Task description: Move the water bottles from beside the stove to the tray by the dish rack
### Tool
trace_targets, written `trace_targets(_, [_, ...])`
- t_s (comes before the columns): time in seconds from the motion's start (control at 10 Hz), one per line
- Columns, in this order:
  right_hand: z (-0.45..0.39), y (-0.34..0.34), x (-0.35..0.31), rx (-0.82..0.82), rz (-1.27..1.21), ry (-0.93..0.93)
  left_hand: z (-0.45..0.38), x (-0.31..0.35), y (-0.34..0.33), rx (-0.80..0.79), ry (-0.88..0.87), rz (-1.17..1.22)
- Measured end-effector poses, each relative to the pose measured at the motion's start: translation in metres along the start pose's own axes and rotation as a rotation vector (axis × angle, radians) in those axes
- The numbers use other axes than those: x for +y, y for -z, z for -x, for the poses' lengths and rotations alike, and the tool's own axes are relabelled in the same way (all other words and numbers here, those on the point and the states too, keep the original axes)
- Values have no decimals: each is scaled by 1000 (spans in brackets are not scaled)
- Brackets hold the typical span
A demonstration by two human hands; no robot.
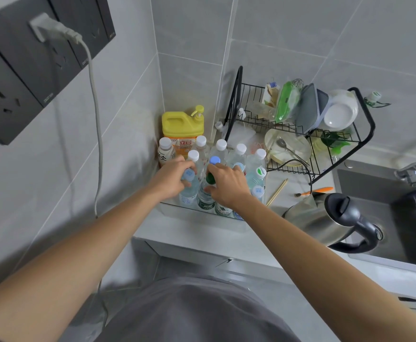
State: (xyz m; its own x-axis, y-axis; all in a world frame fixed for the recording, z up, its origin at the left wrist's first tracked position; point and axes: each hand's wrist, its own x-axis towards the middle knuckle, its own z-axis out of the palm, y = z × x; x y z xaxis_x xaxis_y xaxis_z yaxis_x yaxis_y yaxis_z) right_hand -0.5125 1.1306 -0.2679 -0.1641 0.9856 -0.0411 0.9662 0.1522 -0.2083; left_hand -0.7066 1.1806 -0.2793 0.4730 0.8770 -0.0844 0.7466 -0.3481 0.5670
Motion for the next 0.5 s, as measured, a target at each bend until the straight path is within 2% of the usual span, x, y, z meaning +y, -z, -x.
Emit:
trace_targets(0.4, [12, 0, 0, 36, 14, -47, 10, 7, -7, 48, 46, -81])
trace_targets(0.5, [19, 5, 0, 71, 11, -90, 21, 11, -8, 207, 46, -140])
